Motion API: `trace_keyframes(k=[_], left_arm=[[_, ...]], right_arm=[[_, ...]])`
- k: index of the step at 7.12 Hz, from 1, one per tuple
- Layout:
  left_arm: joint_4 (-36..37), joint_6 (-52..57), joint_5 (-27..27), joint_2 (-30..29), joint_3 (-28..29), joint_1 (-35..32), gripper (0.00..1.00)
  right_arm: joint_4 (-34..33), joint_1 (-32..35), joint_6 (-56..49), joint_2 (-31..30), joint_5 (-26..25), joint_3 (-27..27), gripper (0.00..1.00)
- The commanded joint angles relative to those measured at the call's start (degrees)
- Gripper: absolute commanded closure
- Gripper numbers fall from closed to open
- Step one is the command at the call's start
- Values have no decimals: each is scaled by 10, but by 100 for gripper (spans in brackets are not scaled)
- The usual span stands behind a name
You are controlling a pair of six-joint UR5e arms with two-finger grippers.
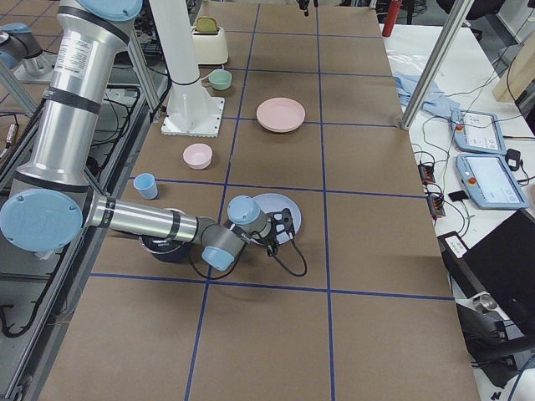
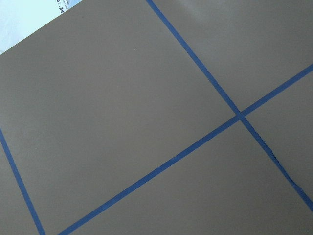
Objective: Stack three plates with pink and blue
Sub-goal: 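Grip the light blue plate rim with the right gripper and lift, then carry the light blue plate with the right gripper onto the pink plate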
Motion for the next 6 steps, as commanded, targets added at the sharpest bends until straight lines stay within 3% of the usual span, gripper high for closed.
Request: trace_keyframes(k=[1, 3, 4, 6], left_arm=[[-1, -1, -4, 1, 0, 0, 0], [-1, -5, -4, 2, 0, 0, 0], [-1, -5, -4, 2, 0, 0, 0], [-1, -12, -4, 2, 0, 0, 0]], right_arm=[[-63, -17, 118, 73, 10, 69, 100], [-65, -58, 229, 152, -1, 101, 100], [-92, -98, 266, 196, -41, 112, 100], [-350, -199, 306, 314, -152, 193, 100]])
